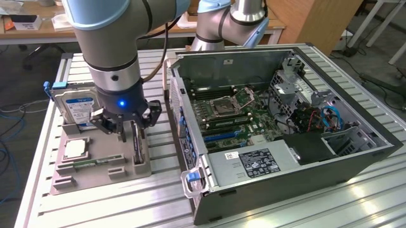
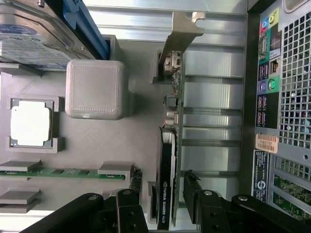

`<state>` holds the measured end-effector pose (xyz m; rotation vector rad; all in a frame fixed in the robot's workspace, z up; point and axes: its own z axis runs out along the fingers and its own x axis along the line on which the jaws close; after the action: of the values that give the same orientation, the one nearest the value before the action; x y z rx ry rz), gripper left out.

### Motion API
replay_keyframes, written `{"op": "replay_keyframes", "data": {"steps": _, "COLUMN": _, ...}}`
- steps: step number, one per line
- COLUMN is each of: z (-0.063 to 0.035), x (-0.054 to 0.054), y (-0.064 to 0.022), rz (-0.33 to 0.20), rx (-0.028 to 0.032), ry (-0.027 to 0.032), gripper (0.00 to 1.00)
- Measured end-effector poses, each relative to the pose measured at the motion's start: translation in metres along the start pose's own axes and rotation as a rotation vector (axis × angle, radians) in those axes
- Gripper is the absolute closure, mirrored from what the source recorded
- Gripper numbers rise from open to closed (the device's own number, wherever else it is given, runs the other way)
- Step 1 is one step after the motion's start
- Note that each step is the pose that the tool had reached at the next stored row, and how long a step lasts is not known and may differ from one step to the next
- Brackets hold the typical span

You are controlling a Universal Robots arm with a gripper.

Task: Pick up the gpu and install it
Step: 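Pick up the gpu and move the gpu toward the slot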

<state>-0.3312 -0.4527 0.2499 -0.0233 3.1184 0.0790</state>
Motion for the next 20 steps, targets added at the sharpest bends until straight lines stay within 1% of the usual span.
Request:
{"op": "replay_keyframes", "data": {"steps": 8, "z": 0.0040, "x": -0.002, "y": 0.0014, "rz": 0.000, "rx": 0.0009, "ry": 0.0003, "gripper": 0.53}}
{"op": "replay_keyframes", "data": {"steps": 13, "z": 0.0061, "x": -0.002, "y": 0.0062, "rz": 0.000, "rx": 0.0031, "ry": 0.0005, "gripper": 0.53}}
{"op": "replay_keyframes", "data": {"steps": 20, "z": 0.0093, "x": -0.002, "y": 0.0119, "rz": 0.000, "rx": 0.0034, "ry": 0.0005, "gripper": 0.53}}
